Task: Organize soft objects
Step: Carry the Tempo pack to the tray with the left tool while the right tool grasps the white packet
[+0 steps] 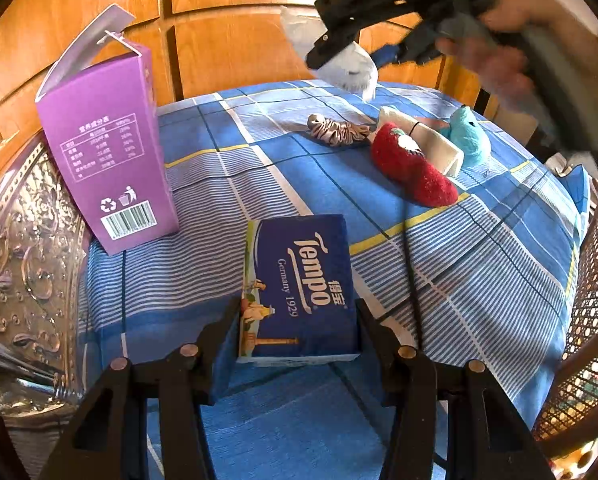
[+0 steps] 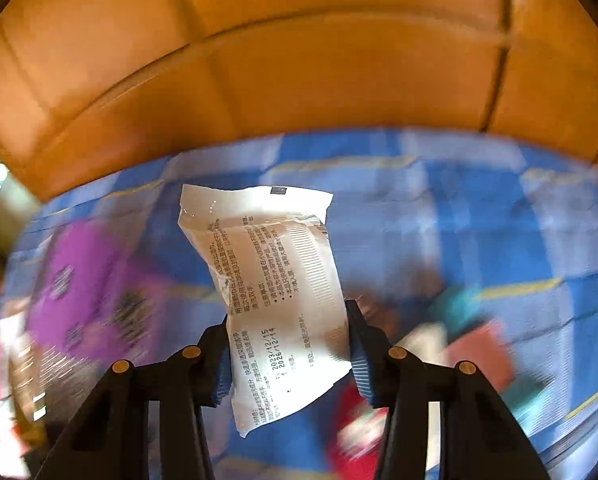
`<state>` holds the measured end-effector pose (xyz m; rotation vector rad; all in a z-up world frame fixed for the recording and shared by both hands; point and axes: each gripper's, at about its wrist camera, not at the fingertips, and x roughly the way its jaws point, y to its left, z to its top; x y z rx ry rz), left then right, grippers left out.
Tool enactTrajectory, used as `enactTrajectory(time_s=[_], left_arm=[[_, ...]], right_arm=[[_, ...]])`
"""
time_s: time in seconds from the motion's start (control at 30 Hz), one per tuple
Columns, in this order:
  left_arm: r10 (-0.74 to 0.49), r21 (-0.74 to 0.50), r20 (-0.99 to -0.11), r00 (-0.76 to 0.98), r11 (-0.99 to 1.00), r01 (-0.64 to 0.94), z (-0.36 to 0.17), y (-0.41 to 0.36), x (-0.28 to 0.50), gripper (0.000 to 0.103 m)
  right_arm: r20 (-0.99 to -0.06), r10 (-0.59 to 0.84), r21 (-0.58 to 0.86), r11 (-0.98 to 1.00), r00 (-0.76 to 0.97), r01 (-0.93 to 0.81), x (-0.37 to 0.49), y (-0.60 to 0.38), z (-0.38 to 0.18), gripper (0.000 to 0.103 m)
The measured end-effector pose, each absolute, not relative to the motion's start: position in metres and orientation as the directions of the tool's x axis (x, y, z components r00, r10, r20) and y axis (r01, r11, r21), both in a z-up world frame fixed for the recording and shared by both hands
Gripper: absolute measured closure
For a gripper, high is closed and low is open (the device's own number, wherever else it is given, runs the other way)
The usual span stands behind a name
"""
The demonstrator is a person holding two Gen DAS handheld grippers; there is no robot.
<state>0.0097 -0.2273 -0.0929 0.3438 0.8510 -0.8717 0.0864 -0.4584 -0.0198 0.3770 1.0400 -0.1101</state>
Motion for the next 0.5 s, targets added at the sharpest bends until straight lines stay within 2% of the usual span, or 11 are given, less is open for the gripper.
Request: enactTrajectory(time_s=[0.13, 0.27, 0.33, 0.5], left_arm=[[-0.523, -0.075, -0.779, 0.347, 0.627, 0.775, -0.091, -0.217, 0.009, 0.051], [-0.514, -0.089, -0.785, 0.346, 0.647, 0.757, -0.088, -0.202, 0.011, 0.051], [-0.508, -0.099, -0.79, 0.344, 0.658, 0.747, -0.086, -0.195, 0.012, 0.051], [-0.509, -0.115, -0.787, 0.348, 0.676, 0.728, -0.076, -0.182, 0.014, 0.051]], right_arm=[[-0.873, 0.223, 0.334, 0.922, 0.435, 0.195, 0.073, -0.424, -0.048, 0.055], [-0.932, 0.043, 0.137, 0.961, 0.361, 0.239, 0.062, -0.411, -0.079, 0.055], [-0.932, -0.007, 0.08, 0.971, 0.362, 0.224, 0.059, -0.409, -0.081, 0.055], [-0.932, 0.004, 0.095, 0.967, 0.362, 0.235, 0.06, -0.414, -0.083, 0.055]])
